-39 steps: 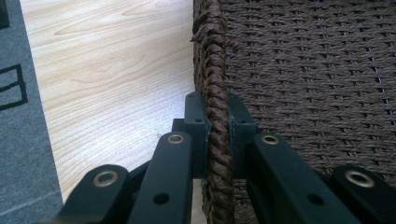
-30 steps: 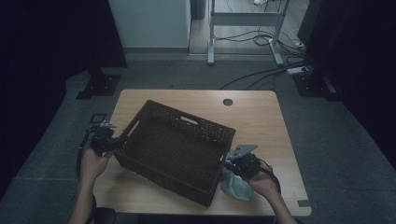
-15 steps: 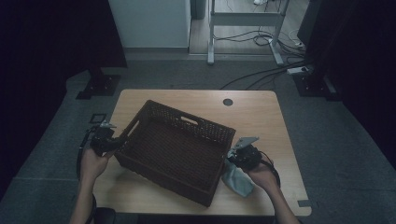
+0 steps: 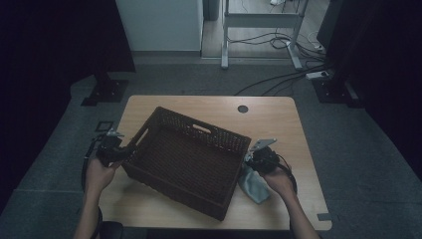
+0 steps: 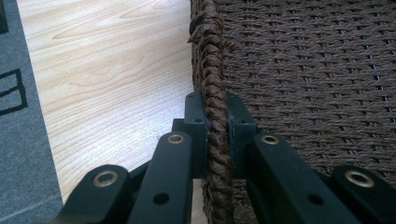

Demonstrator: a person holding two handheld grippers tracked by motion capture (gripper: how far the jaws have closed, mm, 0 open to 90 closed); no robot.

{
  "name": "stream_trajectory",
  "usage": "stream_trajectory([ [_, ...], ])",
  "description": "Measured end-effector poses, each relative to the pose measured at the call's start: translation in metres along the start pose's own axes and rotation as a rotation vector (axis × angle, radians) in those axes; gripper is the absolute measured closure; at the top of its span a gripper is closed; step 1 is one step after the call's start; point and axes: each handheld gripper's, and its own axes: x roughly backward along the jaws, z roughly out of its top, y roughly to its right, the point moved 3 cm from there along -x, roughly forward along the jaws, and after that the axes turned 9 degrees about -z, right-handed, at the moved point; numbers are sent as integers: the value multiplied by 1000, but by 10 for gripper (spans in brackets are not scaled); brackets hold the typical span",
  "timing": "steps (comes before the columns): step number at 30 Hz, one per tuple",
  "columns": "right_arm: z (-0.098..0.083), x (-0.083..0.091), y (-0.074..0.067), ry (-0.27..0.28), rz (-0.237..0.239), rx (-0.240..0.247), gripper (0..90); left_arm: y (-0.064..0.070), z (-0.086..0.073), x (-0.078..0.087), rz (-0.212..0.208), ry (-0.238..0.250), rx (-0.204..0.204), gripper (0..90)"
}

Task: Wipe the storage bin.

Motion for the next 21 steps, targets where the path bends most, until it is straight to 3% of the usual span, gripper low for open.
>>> stream_trajectory([
  [21,5,-15,21,-12,-63,-70,776,0,0,0,7,-3,-5,823],
])
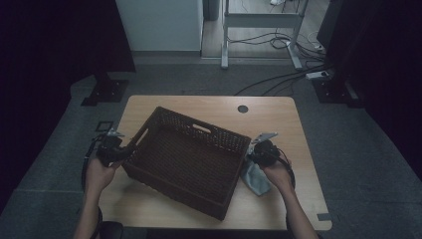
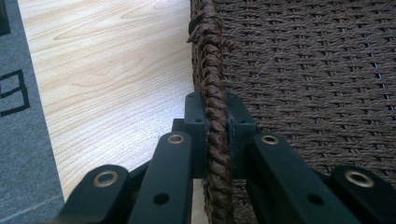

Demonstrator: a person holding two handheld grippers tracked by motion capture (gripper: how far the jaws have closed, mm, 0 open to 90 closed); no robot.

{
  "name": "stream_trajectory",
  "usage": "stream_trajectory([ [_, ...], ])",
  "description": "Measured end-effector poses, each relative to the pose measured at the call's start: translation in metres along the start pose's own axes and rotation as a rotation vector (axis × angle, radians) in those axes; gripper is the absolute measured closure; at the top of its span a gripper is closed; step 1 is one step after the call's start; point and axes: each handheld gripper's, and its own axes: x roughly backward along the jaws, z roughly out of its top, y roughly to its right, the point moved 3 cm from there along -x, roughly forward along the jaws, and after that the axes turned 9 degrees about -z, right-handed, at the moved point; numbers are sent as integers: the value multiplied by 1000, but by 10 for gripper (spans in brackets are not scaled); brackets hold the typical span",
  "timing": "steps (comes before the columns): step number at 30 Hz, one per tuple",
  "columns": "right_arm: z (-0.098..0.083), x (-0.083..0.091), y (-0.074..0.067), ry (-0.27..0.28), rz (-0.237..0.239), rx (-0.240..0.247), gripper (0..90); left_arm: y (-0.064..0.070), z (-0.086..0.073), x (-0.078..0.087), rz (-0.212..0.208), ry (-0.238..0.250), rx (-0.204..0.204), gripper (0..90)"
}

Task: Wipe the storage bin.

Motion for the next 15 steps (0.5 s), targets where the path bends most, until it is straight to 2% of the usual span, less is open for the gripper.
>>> stream_trajectory([
  [8,3,-4,5,-7,-26,-22,776,0,0,0,4,0,0,822],
  [10,3,-6,7,-15,-49,-31,777,0,0,0,4,1,0,822],
  [15,2,-10,10,-20,-44,-50,777,0,0,0,3,1,0,822],
])
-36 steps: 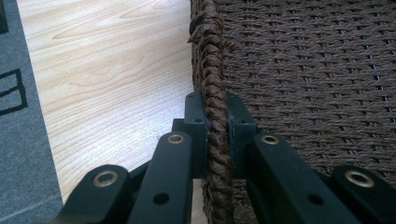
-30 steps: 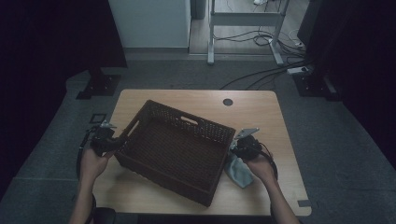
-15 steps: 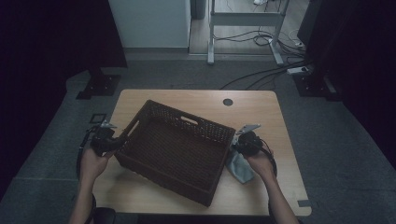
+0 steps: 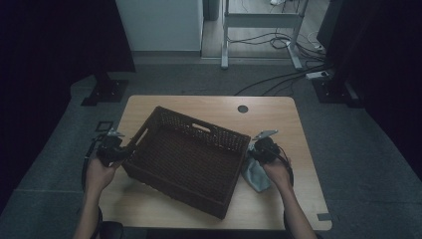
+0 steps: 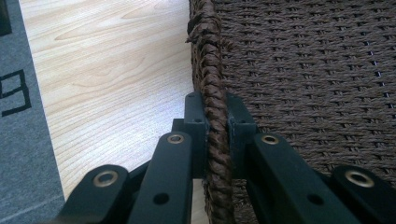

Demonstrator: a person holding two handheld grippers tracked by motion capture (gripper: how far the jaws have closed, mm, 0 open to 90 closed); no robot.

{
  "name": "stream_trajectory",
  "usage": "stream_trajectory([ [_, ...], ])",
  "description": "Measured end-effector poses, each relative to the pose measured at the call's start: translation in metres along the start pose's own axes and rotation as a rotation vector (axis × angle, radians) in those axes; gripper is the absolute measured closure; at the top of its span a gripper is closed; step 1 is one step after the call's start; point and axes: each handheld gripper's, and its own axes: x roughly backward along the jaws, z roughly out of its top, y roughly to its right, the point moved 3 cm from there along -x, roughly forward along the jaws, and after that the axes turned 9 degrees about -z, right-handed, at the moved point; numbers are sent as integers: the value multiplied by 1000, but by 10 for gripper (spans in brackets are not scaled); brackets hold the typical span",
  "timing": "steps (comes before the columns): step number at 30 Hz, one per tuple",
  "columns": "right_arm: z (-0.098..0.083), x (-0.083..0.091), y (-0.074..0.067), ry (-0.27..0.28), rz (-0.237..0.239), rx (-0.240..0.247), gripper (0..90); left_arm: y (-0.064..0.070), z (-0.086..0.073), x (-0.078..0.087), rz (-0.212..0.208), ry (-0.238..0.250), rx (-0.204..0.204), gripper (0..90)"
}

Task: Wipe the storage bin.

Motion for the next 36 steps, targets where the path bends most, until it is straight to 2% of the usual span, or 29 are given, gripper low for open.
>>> stream_trajectory([
  [17,-9,-19,-11,-72,-12,50,780,0,0,0,-2,1,3,822],
  [25,-11,-19,-10,-63,-1,24,780,0,0,0,3,1,6,824],
  [36,-14,-12,-21,-67,29,67,778,1,0,0,22,-1,24,829],
])
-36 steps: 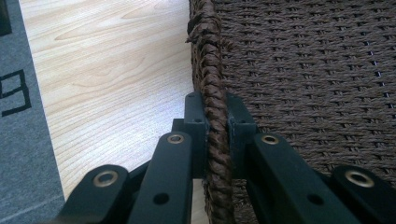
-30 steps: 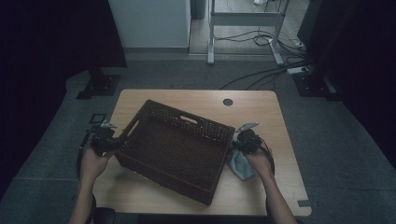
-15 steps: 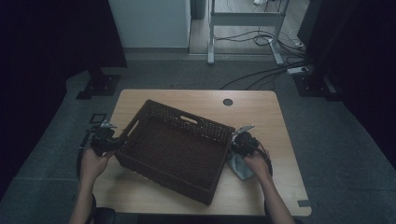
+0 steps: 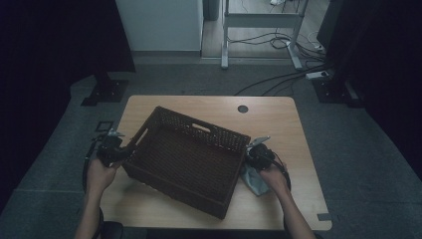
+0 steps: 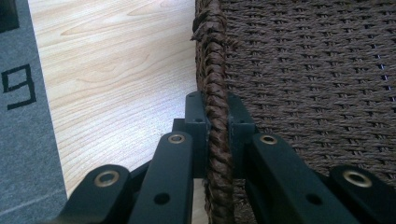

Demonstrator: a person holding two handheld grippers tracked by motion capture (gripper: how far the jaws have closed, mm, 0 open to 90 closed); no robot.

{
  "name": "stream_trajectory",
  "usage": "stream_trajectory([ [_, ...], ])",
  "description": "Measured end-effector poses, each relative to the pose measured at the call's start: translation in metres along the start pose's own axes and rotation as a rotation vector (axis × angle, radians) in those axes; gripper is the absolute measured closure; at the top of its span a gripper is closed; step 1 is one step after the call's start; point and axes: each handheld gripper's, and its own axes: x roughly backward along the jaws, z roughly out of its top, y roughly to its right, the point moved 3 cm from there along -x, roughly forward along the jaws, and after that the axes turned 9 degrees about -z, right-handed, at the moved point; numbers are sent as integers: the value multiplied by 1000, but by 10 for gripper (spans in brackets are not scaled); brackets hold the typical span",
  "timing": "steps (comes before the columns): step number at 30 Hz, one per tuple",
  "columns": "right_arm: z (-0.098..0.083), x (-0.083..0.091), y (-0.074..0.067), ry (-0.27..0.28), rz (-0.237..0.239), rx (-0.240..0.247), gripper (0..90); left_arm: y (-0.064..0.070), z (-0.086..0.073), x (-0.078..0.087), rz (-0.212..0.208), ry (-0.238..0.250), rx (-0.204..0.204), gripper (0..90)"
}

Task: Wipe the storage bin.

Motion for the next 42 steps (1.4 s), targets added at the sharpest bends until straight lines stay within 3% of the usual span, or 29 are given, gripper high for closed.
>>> stream_trajectory([
  [26,-9,17,-29,11,97,67,771,0,-1,0,2,8,18,831],
  [33,-15,23,-34,14,144,53,773,1,-1,0,4,7,23,832],
  [42,-22,31,-50,21,181,86,767,1,-1,0,5,9,27,832],
])
